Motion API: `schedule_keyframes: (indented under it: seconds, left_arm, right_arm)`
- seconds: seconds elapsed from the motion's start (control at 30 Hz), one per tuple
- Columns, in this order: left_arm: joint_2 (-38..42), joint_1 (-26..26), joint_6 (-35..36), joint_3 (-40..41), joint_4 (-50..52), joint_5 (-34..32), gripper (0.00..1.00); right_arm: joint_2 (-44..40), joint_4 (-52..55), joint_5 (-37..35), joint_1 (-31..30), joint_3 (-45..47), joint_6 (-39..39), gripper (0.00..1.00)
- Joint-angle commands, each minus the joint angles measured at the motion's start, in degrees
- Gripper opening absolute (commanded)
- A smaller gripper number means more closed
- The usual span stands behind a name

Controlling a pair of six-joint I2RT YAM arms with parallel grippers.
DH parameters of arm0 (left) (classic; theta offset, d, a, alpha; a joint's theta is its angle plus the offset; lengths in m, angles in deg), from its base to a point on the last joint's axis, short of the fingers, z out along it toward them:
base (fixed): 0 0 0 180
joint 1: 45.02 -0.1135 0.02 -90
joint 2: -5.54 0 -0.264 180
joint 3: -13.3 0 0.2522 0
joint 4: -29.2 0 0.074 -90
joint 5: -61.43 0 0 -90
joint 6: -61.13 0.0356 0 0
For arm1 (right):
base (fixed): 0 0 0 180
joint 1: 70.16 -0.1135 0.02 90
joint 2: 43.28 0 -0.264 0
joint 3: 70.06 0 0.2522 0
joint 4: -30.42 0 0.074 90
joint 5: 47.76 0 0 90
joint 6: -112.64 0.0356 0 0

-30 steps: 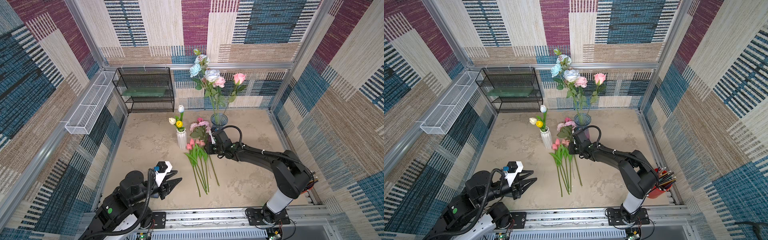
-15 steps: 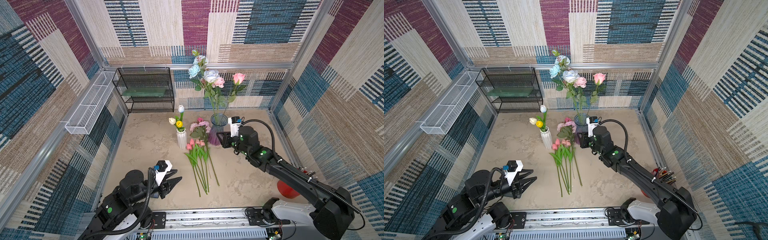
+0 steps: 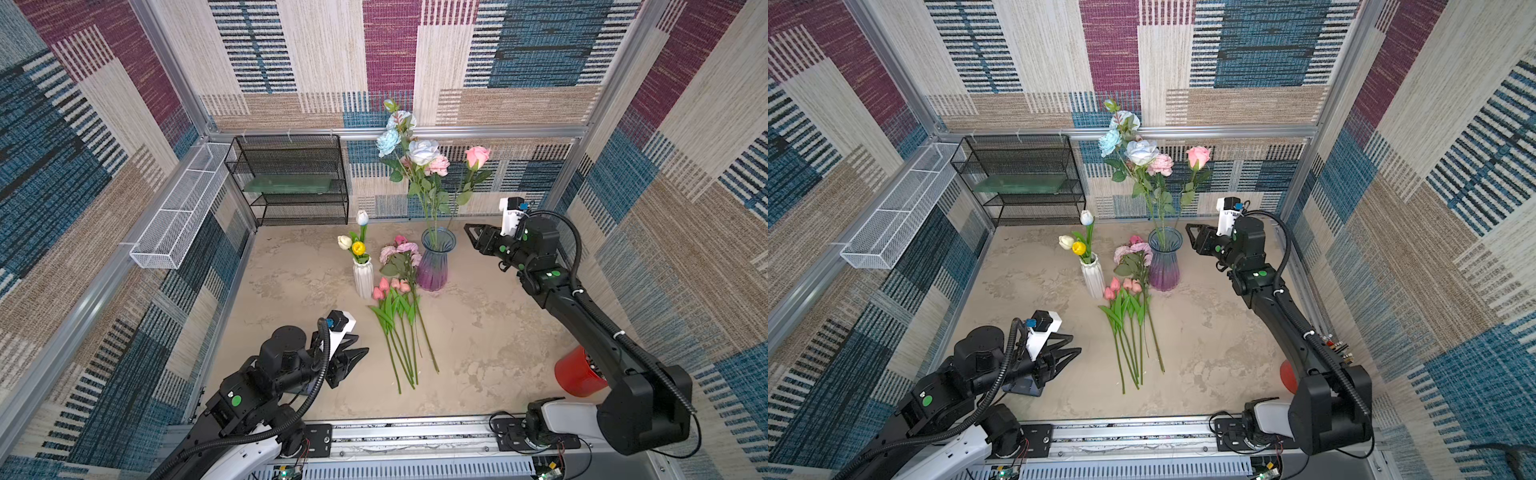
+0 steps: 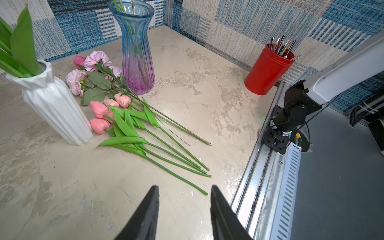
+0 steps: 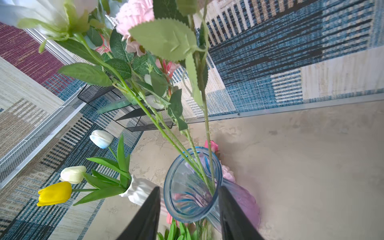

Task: Pick out pink flowers from the vase
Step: Pick up the flower from the vase.

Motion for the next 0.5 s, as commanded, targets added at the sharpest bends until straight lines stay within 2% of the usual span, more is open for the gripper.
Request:
schedule_keyframes:
  seconds: [0.0,0.27,0.47]
  left_arm:
    - [0.97,0.03,0.00,0.72,-0.12,0.26,0.43]
    - [1.45,-0.01,0.70,1.47,-0.87,1.36,0.44]
    - [1.63,0.03,0.68,1.56,-0.81,0.98,0.44]
  right_arm:
    - [3.66,-2.84,4.19,0.91,-2.62,-1.40,0.50]
    - [14.41,-5.14,6.24,0.90,-8.89,-0.15,0.50]
    - [18.31,-6.97,6.11,-0.60,-11.12,-0.35,0.46]
